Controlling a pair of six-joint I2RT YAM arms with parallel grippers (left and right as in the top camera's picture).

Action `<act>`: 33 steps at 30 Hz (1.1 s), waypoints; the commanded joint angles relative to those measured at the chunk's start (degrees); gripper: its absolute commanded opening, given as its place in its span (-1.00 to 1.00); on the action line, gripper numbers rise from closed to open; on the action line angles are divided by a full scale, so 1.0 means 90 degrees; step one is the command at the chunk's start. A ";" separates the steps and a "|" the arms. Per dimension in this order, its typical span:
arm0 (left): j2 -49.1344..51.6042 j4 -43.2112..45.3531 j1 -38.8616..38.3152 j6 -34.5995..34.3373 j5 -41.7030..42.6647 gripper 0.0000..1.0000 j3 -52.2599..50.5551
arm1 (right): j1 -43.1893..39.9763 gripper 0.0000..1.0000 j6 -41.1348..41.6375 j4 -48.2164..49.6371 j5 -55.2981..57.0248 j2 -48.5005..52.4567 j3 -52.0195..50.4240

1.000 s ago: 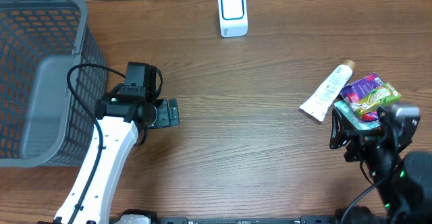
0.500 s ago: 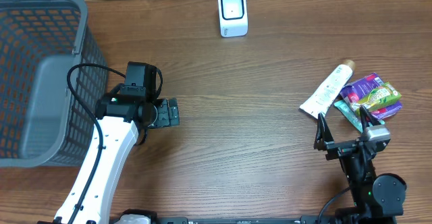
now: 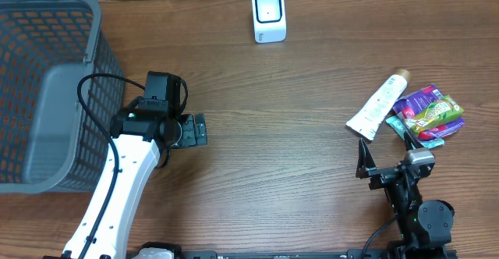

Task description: Scan the item barcode

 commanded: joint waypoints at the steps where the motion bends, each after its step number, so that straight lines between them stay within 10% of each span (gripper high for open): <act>1: 0.0019 0.0019 -0.0041 -0.0087 -0.0058 0.99 -0.0017 | -0.0012 1.00 -0.0007 0.0034 -0.0005 -0.0075 -0.0068; 22: -0.0124 0.0027 -0.0041 -0.0087 -0.0063 0.99 -0.0022 | -0.0012 1.00 -0.0007 0.0034 -0.0005 -0.0075 -0.0068; 33: -0.2854 0.1183 0.0134 0.0651 -0.0078 0.99 -0.0588 | -0.0012 1.00 -0.0007 0.0034 -0.0005 -0.0075 -0.0068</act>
